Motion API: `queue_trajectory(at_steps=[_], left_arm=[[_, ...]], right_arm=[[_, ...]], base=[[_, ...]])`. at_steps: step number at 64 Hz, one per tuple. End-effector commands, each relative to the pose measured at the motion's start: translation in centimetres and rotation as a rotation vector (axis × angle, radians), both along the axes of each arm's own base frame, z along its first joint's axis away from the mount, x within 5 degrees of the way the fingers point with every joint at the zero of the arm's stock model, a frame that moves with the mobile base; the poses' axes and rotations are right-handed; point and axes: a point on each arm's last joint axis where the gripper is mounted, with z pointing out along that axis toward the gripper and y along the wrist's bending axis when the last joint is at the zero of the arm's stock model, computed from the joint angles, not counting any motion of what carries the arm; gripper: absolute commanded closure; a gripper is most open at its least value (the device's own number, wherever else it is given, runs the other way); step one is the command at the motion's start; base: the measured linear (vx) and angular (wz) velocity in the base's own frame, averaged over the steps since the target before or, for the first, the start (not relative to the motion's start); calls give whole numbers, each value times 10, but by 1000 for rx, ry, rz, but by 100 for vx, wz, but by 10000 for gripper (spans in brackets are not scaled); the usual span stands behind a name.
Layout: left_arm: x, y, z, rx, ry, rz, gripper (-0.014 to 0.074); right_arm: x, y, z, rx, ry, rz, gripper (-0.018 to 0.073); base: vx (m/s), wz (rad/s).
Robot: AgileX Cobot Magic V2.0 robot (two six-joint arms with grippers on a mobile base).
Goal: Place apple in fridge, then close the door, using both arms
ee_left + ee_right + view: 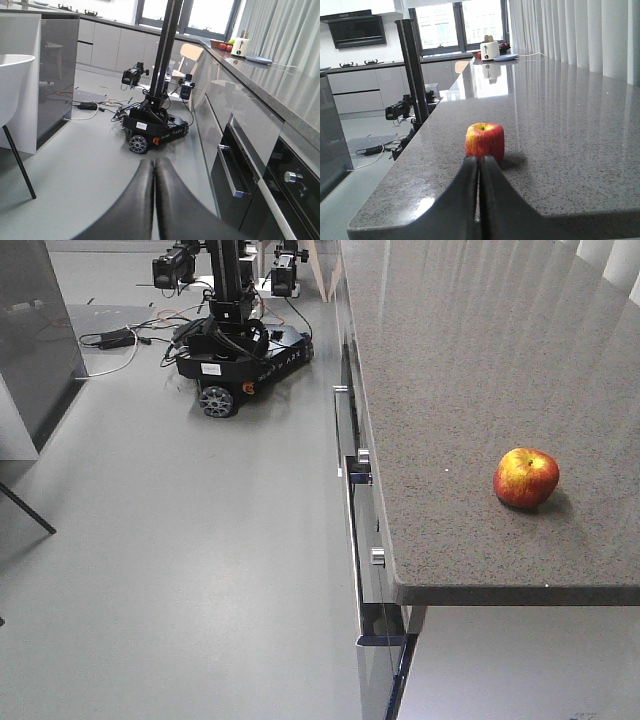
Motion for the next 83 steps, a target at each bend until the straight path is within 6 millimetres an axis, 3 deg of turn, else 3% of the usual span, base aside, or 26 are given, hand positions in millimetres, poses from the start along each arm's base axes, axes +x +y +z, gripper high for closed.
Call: queue_trajectory(at_steps=[1, 62, 76, 83], left_arm=[[0, 1, -2, -4, -67, 8, 602], [0, 1, -2, -4, -67, 8, 602], [0, 1, -2, -4, -67, 8, 602], [0, 1, -2, -4, -67, 8, 602]], right_arm=[[-2, 1, 7, -21, -83, 6, 564], [-2, 1, 8, -17, -98, 9, 564], [-4, 2, 20, 69, -225, 29, 564], [-6, 1, 30, 95, -186, 20, 564]], base=[[0, 0], [0, 0], [0, 0], [0, 0]])
